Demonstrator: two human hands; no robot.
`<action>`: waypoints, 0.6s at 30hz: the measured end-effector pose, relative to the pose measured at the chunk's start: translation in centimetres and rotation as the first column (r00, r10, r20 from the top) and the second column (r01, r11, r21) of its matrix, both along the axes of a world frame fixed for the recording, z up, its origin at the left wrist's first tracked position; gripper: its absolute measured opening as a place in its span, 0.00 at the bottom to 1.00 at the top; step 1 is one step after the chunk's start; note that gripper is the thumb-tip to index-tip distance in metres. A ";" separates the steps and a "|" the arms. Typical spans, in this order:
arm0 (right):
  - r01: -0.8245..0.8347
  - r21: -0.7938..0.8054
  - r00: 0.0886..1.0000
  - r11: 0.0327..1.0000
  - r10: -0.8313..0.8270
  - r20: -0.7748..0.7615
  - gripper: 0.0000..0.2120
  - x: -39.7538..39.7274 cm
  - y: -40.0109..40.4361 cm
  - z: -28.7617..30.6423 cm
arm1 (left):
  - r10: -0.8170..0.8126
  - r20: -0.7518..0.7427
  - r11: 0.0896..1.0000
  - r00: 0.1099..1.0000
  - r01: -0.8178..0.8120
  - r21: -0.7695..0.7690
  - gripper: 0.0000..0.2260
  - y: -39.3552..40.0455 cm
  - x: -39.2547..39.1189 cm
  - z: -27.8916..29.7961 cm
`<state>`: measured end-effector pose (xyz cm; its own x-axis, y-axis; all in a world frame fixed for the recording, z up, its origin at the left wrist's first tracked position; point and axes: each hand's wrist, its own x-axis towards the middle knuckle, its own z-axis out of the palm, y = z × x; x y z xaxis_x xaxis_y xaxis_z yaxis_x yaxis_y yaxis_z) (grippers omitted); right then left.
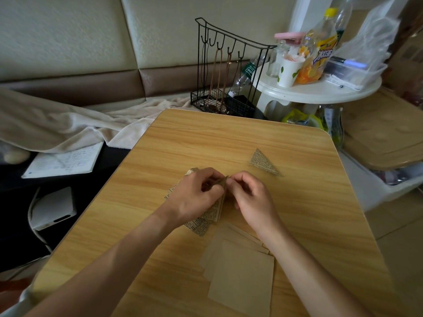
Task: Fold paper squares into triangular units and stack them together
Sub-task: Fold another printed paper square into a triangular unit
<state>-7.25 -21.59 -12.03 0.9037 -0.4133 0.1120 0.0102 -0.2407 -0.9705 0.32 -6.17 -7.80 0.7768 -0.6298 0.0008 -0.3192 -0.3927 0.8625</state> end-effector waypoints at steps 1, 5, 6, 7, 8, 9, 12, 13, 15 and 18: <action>0.009 0.003 1.000 1.000 -0.009 -0.003 0.07 0.0 0.0 0.0 | 0.002 0.008 1.000 1.000 -0.002 -0.002 0.15 0.0 0.0 0.0; 0.024 0.026 1.000 0.999 -0.024 -0.008 0.07 0.1 0.2 0.0 | -0.007 -0.004 0.999 1.000 0.007 -0.031 0.09 0.0 -0.1 -0.2; 0.025 0.036 1.000 0.999 -0.025 -0.003 0.07 0.0 0.2 0.0 | -0.004 -0.004 1.000 1.000 0.004 -0.031 0.10 -0.1 -0.1 -0.2; 0.022 0.041 1.000 0.999 -0.022 0.001 0.07 0.0 0.1 0.0 | 0.005 0.010 1.000 1.000 -0.005 -0.027 0.10 -0.1 0.0 -0.3; 0.017 0.040 1.000 0.999 -0.017 0.004 0.06 0.0 0.1 0.1 | 0.016 0.033 1.000 0.999 -0.015 -0.026 0.09 -0.1 0.1 -0.4; 0.012 0.032 1.000 0.999 -0.012 0.005 0.06 0.0 0.1 0.1 | 0.023 0.049 0.999 0.999 -0.021 -0.029 0.08 -0.1 0.2 -0.4; 0.008 0.022 1.000 1.000 -0.008 0.007 0.06 0.0 0.1 0.0 | 0.030 0.029 0.998 0.999 -0.029 -0.053 0.05 0.0 0.4 -0.8; 0.009 0.024 1.000 1.000 -0.009 0.003 0.06 0.0 0.1 0.0 | 0.037 0.014 0.997 0.999 -0.036 -0.064 0.05 0.0 0.4 -0.9; 0.003 0.025 1.000 1.000 -0.002 -0.008 0.06 0.0 0.1 0.0 | 0.056 -0.001 0.995 0.998 -0.056 -0.079 0.04 0.1 0.6 -1.1; -0.005 0.055 1.000 0.998 0.006 -0.003 0.06 0.0 0.2 0.2 | 0.081 -0.002 0.993 0.997 -0.081 -0.088 0.04 0.1 0.7 -1.3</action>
